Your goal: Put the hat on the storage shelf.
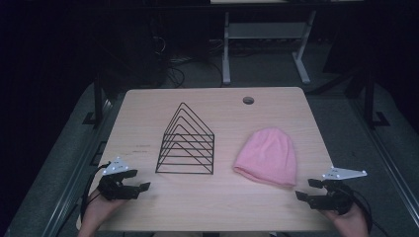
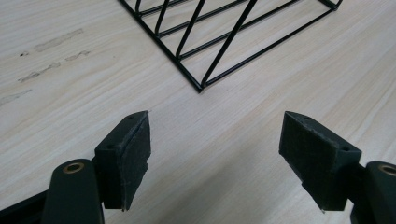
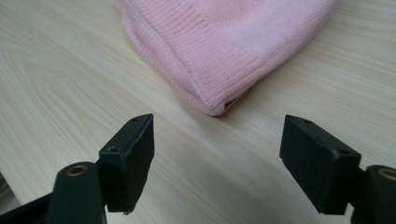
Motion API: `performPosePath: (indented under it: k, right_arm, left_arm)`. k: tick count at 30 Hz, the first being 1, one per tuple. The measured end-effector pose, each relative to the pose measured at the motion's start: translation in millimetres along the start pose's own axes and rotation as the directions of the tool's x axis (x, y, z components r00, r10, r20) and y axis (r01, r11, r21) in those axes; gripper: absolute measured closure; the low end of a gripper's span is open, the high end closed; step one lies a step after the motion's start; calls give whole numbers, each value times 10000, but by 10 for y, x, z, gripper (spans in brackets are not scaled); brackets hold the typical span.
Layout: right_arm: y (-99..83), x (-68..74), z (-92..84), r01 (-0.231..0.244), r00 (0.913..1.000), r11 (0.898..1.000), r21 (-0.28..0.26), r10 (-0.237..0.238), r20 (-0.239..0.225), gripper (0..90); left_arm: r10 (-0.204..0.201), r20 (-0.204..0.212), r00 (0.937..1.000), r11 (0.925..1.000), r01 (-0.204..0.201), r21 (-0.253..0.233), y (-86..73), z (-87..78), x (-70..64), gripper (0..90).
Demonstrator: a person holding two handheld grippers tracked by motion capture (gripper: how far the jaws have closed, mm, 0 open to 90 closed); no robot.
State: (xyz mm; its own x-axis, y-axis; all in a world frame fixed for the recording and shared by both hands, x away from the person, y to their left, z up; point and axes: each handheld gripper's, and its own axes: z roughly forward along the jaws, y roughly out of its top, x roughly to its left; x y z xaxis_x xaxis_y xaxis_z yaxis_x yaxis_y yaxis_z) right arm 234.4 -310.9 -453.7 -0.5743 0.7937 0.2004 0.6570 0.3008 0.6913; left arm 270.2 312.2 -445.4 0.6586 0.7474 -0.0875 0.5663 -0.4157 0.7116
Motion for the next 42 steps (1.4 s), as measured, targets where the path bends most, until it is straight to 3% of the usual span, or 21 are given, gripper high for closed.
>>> performPosePath:
  k: [10, 15, 21, 28, 36, 42]
  right_arm:
    - [46, 13, -30, -200, 9997, 9996, -202, 198, -136, 240]
    - [112, 15, -37, -100, 9999, 9997, -228, 98, -95, 225]
    - [355, 71, -36, 76, 9997, 9996, -260, -82, -221, 213]
    - [647, 31, 25, 303, 9981, 9993, -234, -315, -537, 195]
    - [953, -6, 139, 242, 9943, 9995, 183, -222, -1042, 195]
    - [1170, -24, 183, 384, 9941, 9983, 445, -336, -1035, 193]
  left_arm:
    - [242, 36, 9997, 9996, -243, 159, 15, 35, -47, 250]
    - [156, 26, 9999, 9999, -156, 65, 18, 31, -43, 249]
    - [38, 101, 9999, 10000, -38, -13, 40, 50, -30, 247]
    - [91, 92, 9999, 10000, -91, 16, 40, 52, -29, 246]
    - [82, 111, 9999, 9999, -81, -142, 26, 11, -23, 247]
    - [153, 110, 9998, 9996, -151, -220, 44, 0, -44, 247]
